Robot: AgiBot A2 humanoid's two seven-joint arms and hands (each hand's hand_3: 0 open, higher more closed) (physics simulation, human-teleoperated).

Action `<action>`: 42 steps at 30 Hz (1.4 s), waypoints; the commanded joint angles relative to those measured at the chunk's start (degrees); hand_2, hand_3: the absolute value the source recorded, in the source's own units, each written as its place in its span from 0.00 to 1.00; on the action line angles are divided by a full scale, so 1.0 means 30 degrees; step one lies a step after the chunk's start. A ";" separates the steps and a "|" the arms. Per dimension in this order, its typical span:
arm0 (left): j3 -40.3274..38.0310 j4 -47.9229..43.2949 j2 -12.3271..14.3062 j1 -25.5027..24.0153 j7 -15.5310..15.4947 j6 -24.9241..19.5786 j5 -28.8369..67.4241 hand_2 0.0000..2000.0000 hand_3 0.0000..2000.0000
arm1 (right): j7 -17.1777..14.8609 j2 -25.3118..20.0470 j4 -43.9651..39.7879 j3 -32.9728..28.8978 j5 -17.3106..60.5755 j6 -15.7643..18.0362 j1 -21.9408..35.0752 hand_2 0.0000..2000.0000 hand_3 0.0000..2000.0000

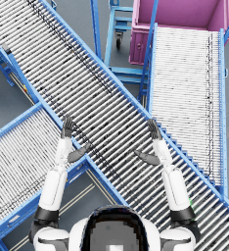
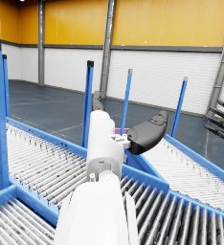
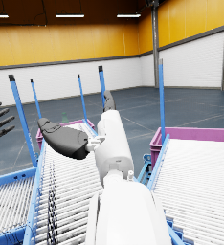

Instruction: Pick up the oil and place it on the left assembly line, put the cola on the right, and keep Sprite still

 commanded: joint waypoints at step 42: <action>-0.6446 0.0522 0.2142 0.3701 -0.1921 -0.1926 0.8944 0.00 0.00 | 0.1928 -0.2041 -0.0320 -0.6571 0.8948 -0.1905 0.1781 0.00 0.00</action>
